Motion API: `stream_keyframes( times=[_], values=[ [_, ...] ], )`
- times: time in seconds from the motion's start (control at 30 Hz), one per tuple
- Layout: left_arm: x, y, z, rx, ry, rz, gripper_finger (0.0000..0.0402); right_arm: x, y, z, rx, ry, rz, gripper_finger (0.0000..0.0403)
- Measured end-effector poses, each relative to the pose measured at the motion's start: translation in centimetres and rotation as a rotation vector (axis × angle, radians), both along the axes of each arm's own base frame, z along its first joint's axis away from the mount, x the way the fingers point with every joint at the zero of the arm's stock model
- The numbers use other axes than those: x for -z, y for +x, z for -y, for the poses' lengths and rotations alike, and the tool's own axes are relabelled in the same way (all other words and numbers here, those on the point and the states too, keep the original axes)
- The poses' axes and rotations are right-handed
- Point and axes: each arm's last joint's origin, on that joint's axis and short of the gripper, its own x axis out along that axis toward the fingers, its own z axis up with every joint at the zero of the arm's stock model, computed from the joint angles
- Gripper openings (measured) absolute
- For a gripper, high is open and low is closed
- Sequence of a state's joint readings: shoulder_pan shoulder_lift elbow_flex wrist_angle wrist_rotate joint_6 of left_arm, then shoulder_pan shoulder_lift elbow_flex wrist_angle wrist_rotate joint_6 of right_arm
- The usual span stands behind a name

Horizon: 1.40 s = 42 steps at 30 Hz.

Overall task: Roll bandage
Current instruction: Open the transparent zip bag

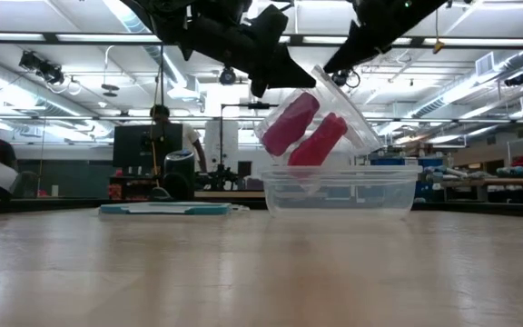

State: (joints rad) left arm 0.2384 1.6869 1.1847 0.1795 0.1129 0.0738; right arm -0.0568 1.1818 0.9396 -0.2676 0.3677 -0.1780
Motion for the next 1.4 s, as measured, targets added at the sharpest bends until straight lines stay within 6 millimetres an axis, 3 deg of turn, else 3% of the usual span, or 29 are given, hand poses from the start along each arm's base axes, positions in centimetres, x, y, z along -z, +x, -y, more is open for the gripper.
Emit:
stream_keyframes(
  times=[0.63,1.1,1.4],
  values=[
    [-0.1,0.1,0.0,-0.017,-0.017,0.022,0.0,1.3,1.1,0.2,0.063,-0.068,-0.067,0.0148],
    [0.0,0.1,0.0,-0.016,-0.02,0.01,0.0,1.2,1.2,0.2,0.039,-0.058,-0.052,0.002],
    [-0.1,0.1,0.1,-0.011,-0.014,0.017,0.0,1.5,1.0,0.9,0.057,0.016,-0.055,0.003]
  ],
)
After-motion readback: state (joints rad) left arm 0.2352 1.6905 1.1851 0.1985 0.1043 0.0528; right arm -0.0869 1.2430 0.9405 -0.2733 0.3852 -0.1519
